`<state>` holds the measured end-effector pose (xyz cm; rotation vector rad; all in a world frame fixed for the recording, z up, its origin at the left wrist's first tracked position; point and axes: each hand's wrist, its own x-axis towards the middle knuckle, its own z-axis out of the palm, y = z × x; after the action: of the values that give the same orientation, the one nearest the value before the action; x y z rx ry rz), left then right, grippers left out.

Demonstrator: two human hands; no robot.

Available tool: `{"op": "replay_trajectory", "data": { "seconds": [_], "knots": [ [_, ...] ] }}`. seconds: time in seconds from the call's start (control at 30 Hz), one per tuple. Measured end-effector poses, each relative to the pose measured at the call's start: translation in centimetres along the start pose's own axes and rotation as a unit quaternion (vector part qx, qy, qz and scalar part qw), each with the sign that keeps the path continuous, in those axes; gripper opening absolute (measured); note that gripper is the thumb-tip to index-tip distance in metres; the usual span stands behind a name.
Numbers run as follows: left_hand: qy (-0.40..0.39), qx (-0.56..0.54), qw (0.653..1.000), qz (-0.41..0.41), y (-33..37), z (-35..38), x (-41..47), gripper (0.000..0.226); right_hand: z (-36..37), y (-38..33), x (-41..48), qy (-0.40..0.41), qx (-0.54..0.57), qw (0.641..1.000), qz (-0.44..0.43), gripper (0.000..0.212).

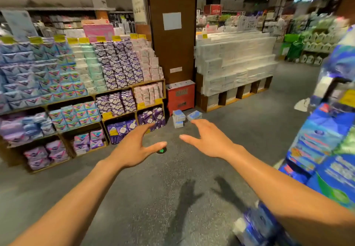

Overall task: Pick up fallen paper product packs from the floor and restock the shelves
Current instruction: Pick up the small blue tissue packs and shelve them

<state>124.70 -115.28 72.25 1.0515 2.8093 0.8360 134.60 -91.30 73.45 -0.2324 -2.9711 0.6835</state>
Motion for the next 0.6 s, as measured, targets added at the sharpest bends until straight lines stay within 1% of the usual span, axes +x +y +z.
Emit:
{"op": "replay_trajectory", "data": {
  "seconds": [0.17,0.23,0.3,0.37,0.4,0.53,0.6],
  "knots": [
    [0.004,-0.029,1.0,0.002,-2.5,2.5,12.0,0.098,-0.3,4.5,11.3,-0.019,0.002,1.0,0.013,0.087],
    [-0.001,-0.038,0.999,-0.005,-4.6,4.2,17.2,0.096,0.5,6.8,16.7,-0.024,0.004,1.0,0.018,0.088],
    [-0.005,-0.041,0.999,-0.006,-6.2,5.6,20.8,0.104,1.0,8.5,20.7,-0.021,0.006,0.999,0.024,0.089],
    [-0.013,-0.051,0.999,-0.01,-8.8,7.4,26.4,0.119,1.9,10.8,27.1,-0.032,0.019,0.999,0.04,0.09],
    [-0.016,-0.052,0.998,-0.011,-10.1,8.2,29.4,0.123,2.1,11.9,30.4,-0.033,0.024,0.998,0.051,0.089],
    [-0.041,-0.05,0.998,-0.009,-14.4,9.4,43.1,0.121,1.9,16.1,42.7,-0.022,0.04,0.995,0.093,0.081],
    [-0.061,-0.044,0.997,-0.008,-15.6,9.6,50.0,0.125,1.1,18.3,47.9,-0.021,0.043,0.994,0.097,0.079]
  ]
}}
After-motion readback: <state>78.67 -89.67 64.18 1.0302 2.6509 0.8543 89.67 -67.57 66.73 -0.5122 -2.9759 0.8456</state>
